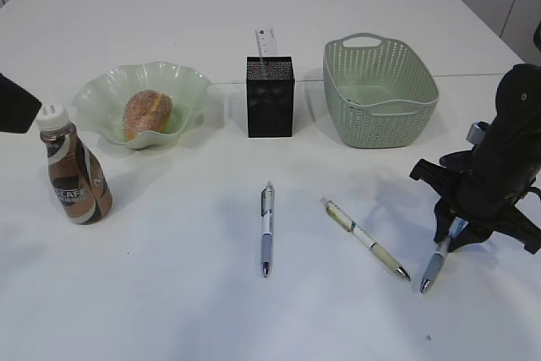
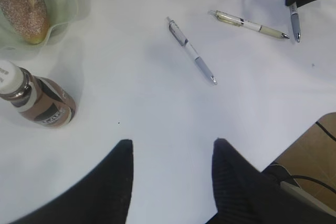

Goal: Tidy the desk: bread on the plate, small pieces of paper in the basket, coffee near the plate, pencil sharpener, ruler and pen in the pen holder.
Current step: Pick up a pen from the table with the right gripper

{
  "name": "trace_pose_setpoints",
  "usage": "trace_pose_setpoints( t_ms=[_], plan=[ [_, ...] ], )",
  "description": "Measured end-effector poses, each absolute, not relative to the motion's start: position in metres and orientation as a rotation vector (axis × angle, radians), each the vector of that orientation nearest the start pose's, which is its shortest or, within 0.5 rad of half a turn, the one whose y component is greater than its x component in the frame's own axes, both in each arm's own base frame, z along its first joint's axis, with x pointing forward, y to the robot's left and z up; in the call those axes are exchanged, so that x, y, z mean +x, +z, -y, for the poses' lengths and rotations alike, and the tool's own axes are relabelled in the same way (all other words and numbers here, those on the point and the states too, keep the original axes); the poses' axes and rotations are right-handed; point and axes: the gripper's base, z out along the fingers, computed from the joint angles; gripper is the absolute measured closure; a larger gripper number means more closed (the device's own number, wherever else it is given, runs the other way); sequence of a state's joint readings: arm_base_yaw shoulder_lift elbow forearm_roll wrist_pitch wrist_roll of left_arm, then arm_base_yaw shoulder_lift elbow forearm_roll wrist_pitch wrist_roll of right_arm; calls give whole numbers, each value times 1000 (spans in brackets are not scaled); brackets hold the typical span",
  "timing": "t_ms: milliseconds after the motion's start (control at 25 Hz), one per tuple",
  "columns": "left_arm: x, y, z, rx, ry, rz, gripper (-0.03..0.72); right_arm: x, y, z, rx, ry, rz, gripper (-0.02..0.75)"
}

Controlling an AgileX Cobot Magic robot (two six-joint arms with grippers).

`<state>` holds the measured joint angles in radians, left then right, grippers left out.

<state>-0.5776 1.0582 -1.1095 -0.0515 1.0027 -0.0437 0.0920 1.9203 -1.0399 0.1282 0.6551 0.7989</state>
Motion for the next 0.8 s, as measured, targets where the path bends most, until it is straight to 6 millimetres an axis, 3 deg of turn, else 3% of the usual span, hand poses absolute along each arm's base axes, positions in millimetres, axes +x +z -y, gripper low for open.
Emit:
trace_pose_setpoints(
  t_ms=[800],
  plan=[
    [165, 375, 112, 636, -341, -2380, 348, 333, 123, -36, 1157, 147, -2848, 624]
  ],
)
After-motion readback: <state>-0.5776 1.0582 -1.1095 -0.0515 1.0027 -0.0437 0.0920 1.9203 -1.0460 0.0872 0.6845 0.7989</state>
